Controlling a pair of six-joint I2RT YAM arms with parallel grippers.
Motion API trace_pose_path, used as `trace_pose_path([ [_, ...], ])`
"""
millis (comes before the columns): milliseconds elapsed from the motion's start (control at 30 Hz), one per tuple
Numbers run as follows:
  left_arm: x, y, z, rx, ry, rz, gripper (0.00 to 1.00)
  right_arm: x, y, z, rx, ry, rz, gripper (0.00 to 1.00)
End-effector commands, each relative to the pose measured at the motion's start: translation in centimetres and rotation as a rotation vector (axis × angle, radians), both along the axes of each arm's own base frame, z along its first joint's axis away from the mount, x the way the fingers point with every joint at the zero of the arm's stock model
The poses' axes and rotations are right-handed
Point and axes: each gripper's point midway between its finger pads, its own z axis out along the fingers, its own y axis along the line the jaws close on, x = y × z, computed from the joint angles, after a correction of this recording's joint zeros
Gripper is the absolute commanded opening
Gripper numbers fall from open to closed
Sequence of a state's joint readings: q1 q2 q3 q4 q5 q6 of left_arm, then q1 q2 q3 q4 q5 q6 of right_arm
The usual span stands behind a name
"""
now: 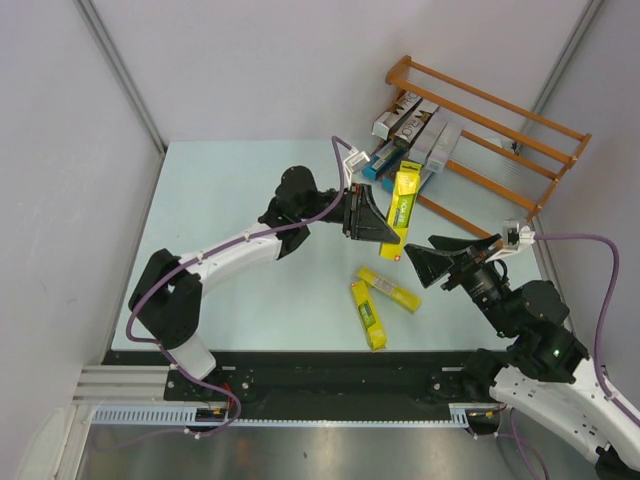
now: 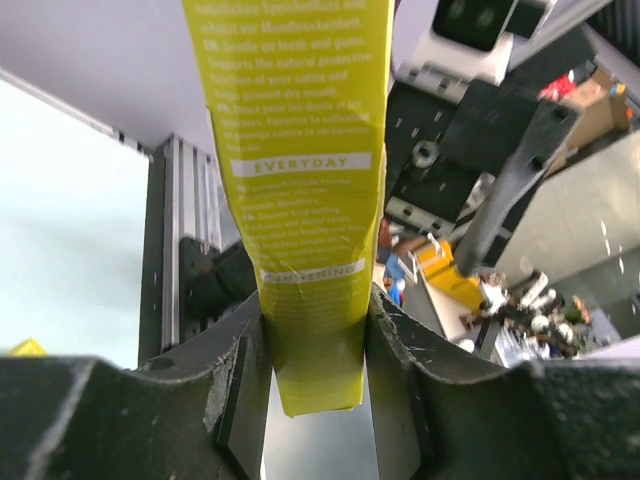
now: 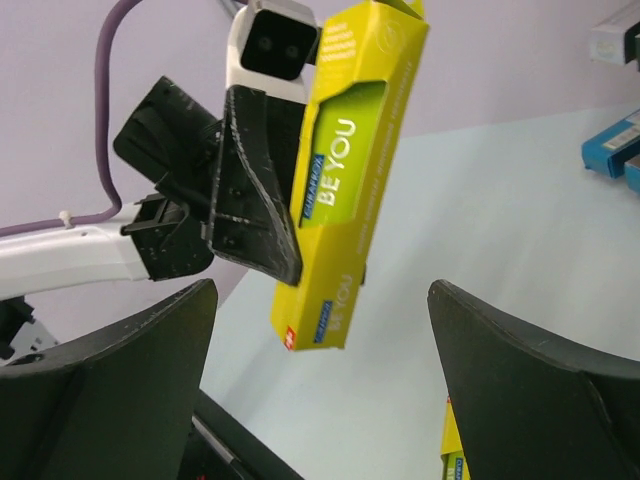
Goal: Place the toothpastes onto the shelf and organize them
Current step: Pick up the toothpaste from the center of the board.
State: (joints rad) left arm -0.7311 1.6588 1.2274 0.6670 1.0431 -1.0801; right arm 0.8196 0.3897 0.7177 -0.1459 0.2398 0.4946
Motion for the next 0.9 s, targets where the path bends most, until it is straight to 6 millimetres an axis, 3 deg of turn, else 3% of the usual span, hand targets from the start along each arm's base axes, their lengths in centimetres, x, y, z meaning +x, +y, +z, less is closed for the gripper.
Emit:
trace_pose_path([
  [0, -2.0, 0.3, -0.5, 0.0, -0.114, -0.065, 0.43, -0.6, 1.3, 1.2, 0.009, -0.058, 0.077, 0.93],
  [133, -1.5, 0.5, -0.3, 0.007, -0.119, -0.022, 0.44, -0.2, 1.7, 0.8, 0.008, -0.037, 0.084, 0.91],
  [267, -1.0, 0.7, 1.8, -0.038, -0.134, 0.024, 0.44, 0.4, 2.0, 0.1, 0.013, -0.013, 0.082, 0.83],
  [533, -1.1, 0.8, 5.2, -0.126, -0.127, 0.018, 0.45, 0.8, 3.0, -0.2, 0.05, -0.019, 0.121, 0.8],
  [633, -1.5, 1.0, 5.7, -0.148, -0.113, -0.01, 0.45, 1.1, 3.1, -0.5, 0.052, -0.01, 0.126, 0.79],
  [867, -1.9, 1.1, 5.1, -0.157, -0.104, -0.035, 0.45, 1.7, 3.5, -1.4, 0.064, -0.012, 0.157, 0.66],
])
